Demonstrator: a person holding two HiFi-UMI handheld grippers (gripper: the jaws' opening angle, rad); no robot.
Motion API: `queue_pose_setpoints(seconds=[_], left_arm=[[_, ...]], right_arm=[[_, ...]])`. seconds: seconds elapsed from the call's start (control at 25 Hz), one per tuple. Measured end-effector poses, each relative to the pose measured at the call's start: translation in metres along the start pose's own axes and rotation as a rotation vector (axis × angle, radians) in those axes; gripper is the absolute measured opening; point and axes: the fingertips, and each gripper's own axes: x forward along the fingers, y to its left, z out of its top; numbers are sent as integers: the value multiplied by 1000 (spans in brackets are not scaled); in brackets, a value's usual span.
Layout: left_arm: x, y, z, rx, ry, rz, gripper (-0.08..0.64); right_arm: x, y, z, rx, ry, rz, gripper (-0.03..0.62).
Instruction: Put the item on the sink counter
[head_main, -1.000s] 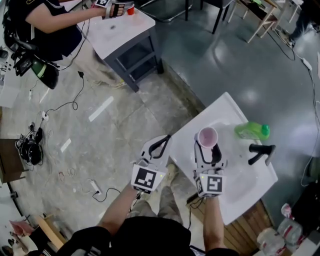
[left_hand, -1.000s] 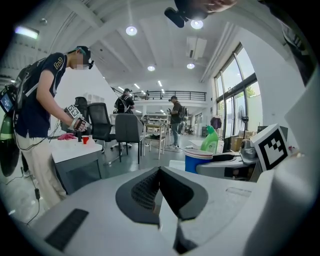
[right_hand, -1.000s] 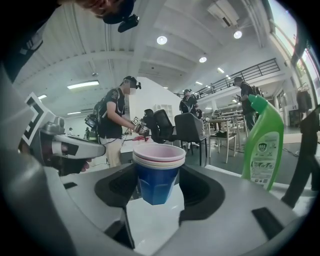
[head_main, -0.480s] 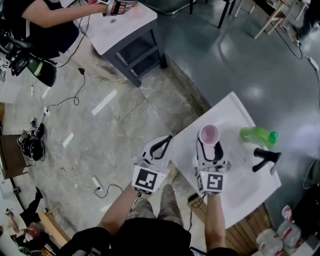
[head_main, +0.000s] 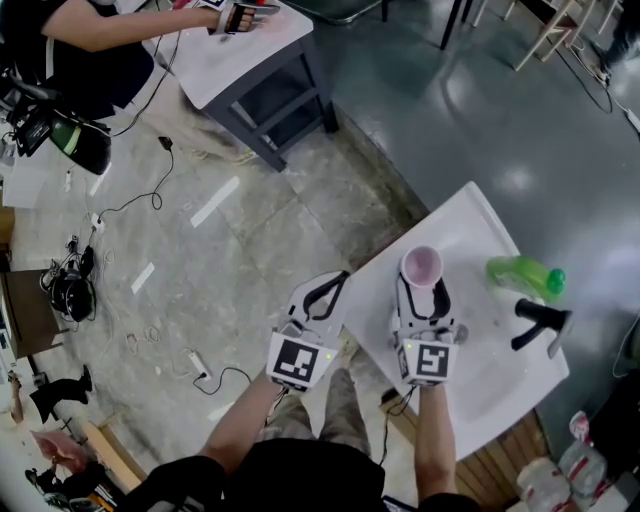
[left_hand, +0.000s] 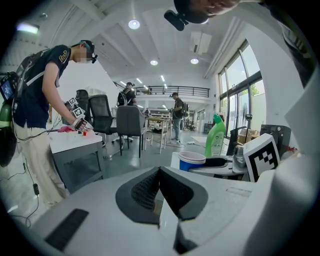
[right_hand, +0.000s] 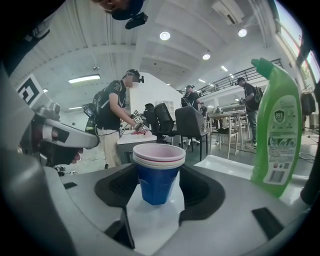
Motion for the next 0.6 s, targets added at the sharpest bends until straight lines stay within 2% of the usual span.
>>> queue_pose_setpoints(seconds=[0.6], left_arm=[[7, -7, -11, 7, 13, -1, 3]], right_arm=[[1, -3, -16, -49, 11, 12, 261]])
